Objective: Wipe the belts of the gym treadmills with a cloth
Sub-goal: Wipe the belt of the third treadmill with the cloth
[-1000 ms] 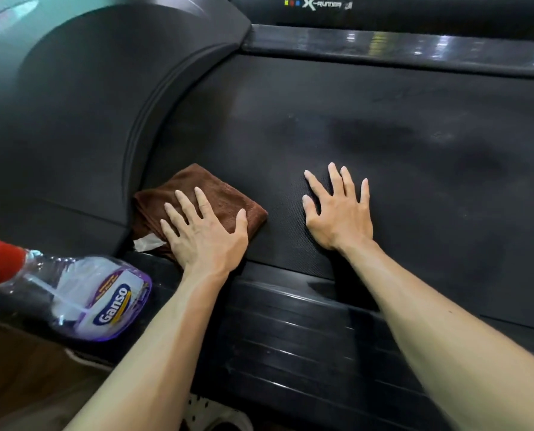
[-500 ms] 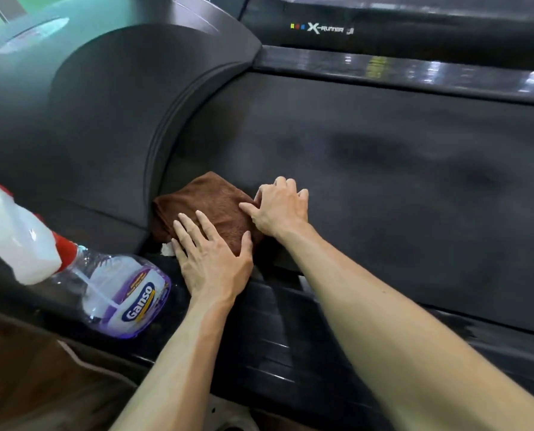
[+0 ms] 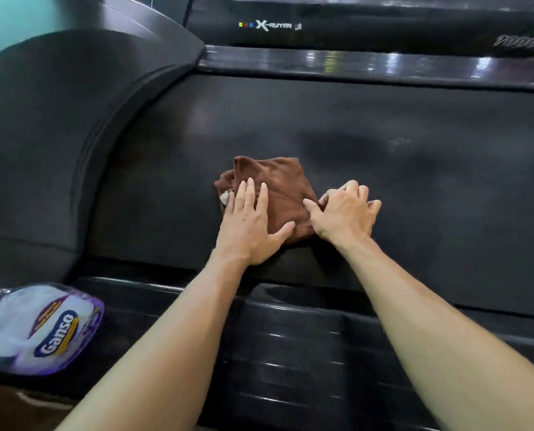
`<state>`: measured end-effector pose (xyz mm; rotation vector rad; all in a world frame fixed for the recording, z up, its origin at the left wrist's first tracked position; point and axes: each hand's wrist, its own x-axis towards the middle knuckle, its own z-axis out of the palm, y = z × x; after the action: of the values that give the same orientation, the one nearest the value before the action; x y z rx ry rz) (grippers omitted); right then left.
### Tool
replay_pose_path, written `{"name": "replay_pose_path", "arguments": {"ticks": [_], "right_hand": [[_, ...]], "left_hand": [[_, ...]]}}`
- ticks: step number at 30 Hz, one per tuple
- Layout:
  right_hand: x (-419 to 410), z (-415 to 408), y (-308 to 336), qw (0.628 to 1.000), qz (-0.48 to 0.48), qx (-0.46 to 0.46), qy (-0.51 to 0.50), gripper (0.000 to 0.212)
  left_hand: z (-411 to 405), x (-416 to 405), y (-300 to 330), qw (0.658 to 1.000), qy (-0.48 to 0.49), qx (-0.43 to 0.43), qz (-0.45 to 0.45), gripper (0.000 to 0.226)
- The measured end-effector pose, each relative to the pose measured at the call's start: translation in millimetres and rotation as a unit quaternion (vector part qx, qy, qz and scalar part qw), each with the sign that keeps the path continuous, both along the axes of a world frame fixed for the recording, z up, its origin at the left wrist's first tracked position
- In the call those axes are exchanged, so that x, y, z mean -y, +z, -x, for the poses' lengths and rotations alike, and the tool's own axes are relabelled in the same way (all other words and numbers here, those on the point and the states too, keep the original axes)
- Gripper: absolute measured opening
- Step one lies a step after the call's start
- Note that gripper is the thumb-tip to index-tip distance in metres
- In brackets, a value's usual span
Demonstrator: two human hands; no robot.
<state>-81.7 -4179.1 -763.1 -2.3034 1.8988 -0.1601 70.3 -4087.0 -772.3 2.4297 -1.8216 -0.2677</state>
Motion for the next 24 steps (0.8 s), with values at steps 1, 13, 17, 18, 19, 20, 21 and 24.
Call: {"name": "replay_pose_path", "arguments": {"ticks": [1,13,17,18,19,20,21,24], "right_hand": [[8,21,2,1.0,0.0,-0.005,-0.024,0.048],[32,34,26,0.986,0.047,0.106,0.119,0.062],[31,11,-4,0.983,-0.056,0.039,0.169,0.07],[32,10,-10,0.984,-0.068,0.024,0.16,0.078],[33,9,-13,0.986,-0.067,0.009,0.152,0.087],[35,7,-18,0.988,-0.058,-0.006,0.144,0.093],[36,6,-18,0.99,-0.048,-0.017,0.129,0.094],[53,-8,-20,0.997,-0.051,-0.018,0.046,0.085]], "left_hand": [[16,15,-1,1.0,-0.024,-0.006,0.003,0.1],[-12,29,2,0.986,-0.007,-0.077,0.146,0.082],[-78,17,-1,0.998,0.032,0.018,0.058,0.079],[-87,15,-4,0.998,0.034,0.027,0.042,0.074],[-92,15,-6,0.999,0.035,0.029,0.03,0.071],[-97,13,-13,0.999,0.041,0.026,0.022,0.071],[-97,11,-17,0.998,0.046,0.026,0.025,0.072],[-100,9,-26,0.997,0.062,0.036,0.035,0.085]]}}
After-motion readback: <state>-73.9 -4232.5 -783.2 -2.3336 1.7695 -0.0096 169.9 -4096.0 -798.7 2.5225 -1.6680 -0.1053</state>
